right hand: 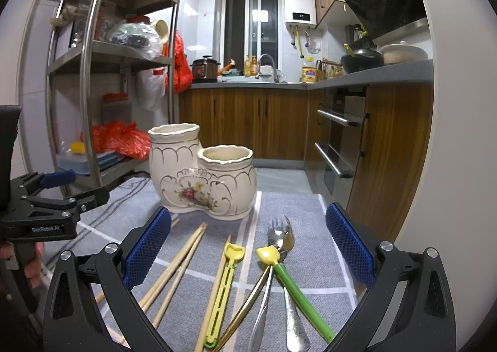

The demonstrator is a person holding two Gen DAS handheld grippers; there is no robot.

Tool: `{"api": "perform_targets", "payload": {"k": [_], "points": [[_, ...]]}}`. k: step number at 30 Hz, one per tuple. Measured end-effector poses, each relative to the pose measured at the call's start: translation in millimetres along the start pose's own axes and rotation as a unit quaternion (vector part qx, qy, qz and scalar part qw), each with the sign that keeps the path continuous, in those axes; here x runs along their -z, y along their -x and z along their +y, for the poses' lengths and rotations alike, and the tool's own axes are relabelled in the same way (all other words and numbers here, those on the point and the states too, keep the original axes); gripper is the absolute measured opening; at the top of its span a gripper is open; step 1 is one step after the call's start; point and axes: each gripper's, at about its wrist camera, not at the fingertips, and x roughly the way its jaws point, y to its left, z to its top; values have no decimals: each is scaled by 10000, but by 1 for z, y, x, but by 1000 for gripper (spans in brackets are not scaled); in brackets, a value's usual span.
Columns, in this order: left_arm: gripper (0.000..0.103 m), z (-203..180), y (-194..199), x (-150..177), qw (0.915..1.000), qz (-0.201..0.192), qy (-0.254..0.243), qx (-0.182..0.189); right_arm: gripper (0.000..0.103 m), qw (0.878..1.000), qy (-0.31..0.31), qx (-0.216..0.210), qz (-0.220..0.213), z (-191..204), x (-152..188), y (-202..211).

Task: Organize utensils

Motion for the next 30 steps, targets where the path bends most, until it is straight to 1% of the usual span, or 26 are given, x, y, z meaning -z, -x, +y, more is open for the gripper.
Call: {"api": "perform_targets", "payload": {"k": [3, 4, 15, 16, 17, 30], "points": [[98, 1, -3, 2, 10000, -4, 7, 6, 99, 10000, 3, -1, 3, 1, 2, 0], [98, -1, 7, -5, 10000, 17, -9, -15, 99, 10000, 1, 2, 3, 1, 2, 0], [98, -1, -6, 2, 10000, 7, 13, -8, 99, 10000, 2, 1, -1, 0, 1, 1], [98, -1, 6, -4, 10000, 9, -12, -13, 99, 10000, -6, 3, -8, 2, 1, 0], [98, -1, 7, -5, 10000, 13, -12, -16, 99, 10000, -3, 2, -8, 2, 0, 0], [98, -3, 1, -2, 10000, 19, -25, -20, 99, 10000, 5, 6, 28, 1, 2, -3]]}}
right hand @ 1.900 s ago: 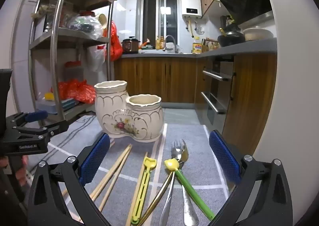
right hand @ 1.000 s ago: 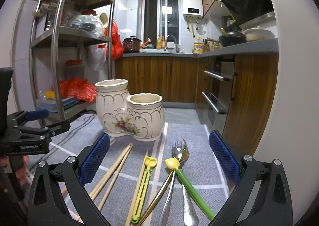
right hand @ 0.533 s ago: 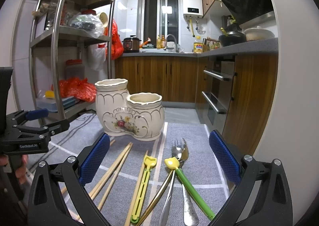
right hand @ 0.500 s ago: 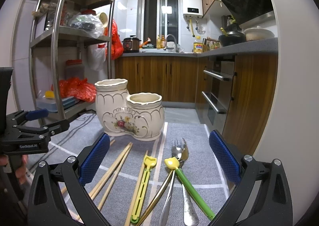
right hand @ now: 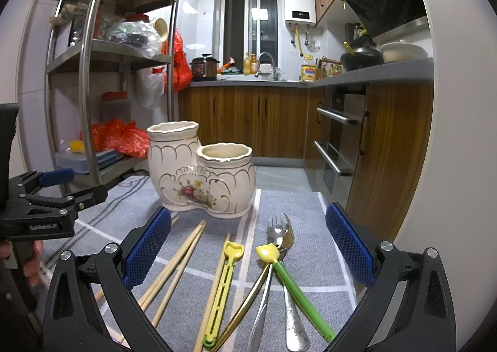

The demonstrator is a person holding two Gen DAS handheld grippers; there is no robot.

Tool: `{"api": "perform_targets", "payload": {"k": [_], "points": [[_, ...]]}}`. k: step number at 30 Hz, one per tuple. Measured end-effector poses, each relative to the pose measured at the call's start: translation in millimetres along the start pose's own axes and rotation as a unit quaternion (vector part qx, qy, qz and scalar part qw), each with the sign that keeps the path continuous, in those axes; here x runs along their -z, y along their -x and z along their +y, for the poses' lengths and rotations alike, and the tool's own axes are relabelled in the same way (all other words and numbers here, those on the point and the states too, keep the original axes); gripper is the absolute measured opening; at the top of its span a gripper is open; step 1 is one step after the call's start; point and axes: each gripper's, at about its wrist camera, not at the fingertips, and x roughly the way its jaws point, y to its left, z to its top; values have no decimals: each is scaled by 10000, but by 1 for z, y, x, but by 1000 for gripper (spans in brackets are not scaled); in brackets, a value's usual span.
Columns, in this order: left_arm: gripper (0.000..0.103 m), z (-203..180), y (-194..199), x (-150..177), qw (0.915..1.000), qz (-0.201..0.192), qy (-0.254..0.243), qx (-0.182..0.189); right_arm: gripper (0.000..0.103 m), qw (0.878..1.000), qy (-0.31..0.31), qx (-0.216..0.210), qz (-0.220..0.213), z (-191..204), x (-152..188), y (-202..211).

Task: Organize utensils

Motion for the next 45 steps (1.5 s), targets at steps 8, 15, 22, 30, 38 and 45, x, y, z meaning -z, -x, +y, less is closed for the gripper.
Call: {"api": "perform_targets", "payload": {"k": [8, 15, 22, 30, 38, 45], "points": [[98, 2, 1, -1, 10000, -7, 23, 9, 99, 10000, -4, -4, 2, 0, 0, 0], [98, 2, 6, -3, 10000, -16, 14, 5, 99, 10000, -3, -3, -3, 0, 0, 0], [98, 1, 0, 1, 10000, -29, 8, 0, 99, 10000, 0, -4, -7, 0, -1, 0], [98, 2, 9, -5, 10000, -4, 8, 9, 99, 10000, -13, 19, 40, -1, 1, -1], [98, 6, 5, -7, 9999, 156, 29, -3, 99, 9998, -53, 178, 94, -5, 0, -2], [98, 1, 12, -16, 9992, -78, -362, -176, 99, 9982, 226, 562, 48, -2, -8, 2]]}}
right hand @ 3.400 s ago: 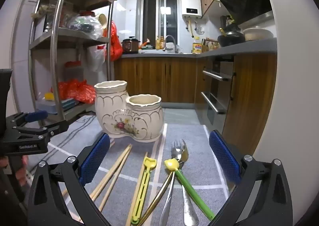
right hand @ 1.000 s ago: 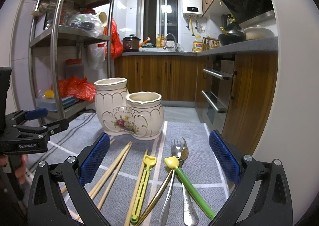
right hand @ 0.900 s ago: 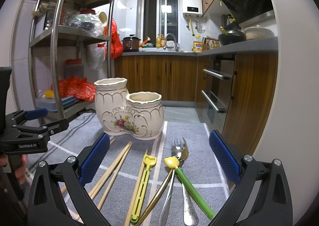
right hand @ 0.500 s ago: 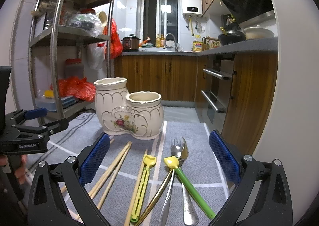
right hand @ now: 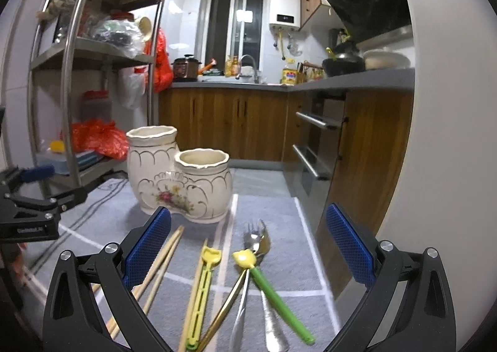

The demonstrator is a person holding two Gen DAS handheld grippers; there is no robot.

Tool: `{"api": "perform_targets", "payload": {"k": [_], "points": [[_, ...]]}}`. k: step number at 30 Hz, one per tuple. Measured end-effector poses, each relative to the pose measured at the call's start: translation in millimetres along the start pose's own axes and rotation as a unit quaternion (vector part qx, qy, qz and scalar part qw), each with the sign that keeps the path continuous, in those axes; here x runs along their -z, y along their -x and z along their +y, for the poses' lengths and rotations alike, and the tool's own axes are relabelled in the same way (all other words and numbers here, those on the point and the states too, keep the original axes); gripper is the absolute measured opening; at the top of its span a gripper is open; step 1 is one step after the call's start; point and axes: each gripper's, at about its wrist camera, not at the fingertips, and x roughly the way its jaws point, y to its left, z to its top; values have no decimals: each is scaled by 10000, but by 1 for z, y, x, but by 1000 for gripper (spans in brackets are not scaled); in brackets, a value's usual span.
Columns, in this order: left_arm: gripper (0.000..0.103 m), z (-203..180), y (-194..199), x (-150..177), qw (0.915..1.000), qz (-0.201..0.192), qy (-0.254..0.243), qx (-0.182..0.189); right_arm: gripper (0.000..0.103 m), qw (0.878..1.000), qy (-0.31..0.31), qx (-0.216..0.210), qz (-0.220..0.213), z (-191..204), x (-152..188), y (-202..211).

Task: Organize utensils
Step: 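Grasp a wooden chopstick with the left tool while the right tool grasps the green-handled tulip utensil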

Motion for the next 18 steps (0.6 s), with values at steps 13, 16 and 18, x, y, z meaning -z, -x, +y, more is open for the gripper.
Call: {"api": "perform_targets", "payload": {"k": [13, 16, 18], "points": [[98, -7, -22, 8, 9865, 1179, -740, 860, 99, 9872, 554, -558, 1391, -41, 2, -36], [98, -10, -30, 15, 9820, 1453, -613, 1043, 99, 9806, 796, -573, 1700, -42, 9, -42], [97, -12, -35, 20, 9785, 1626, -604, 1114, 99, 9748, 966, -585, 1924, -40, 14, -47]]}}
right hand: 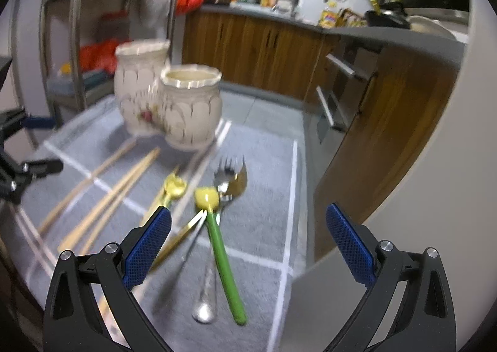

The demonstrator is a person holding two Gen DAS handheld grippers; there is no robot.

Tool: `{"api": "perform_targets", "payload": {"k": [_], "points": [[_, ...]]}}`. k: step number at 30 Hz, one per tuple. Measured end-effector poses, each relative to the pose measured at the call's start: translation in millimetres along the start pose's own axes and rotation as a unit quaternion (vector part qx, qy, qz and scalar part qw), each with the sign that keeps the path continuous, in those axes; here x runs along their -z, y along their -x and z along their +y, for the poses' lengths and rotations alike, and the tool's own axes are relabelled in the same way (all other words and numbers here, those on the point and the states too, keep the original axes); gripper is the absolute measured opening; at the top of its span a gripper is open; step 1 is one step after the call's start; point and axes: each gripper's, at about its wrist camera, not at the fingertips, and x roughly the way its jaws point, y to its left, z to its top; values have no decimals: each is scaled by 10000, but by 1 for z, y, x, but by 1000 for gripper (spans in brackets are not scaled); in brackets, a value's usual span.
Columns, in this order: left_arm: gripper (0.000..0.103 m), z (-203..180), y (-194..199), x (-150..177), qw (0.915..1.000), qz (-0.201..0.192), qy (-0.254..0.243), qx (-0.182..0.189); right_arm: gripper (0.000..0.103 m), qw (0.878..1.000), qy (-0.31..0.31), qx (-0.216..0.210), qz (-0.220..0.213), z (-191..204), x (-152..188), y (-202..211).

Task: Organize utensils
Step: 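Grasp a wooden chopstick with the left tool while the right tool grasps the green-handled tulip utensil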

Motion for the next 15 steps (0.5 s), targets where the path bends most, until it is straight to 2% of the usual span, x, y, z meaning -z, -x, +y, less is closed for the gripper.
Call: {"api": "perform_targets", "payload": {"k": [3, 7, 9, 12, 15], "points": [[89, -7, -6, 2, 9998, 126, -52, 141, 98, 9996, 150, -23, 235, 1, 3, -9], [83, -15, -9, 6, 9993, 255, -160, 203, 93, 9985, 288, -88, 466, 3, 2, -18], [74, -19, -11, 8, 9990, 318, -197, 235, 71, 9978, 335, -102, 568, 3, 1, -21], [62, -21, -12, 4, 9984, 406, -197, 330, 53, 9964, 327, -220, 751, 3, 2, -30], [52, -25, -13, 7, 9978, 483, -208, 414, 44, 9945, 294, -447, 897, 5, 2, -35]]}}
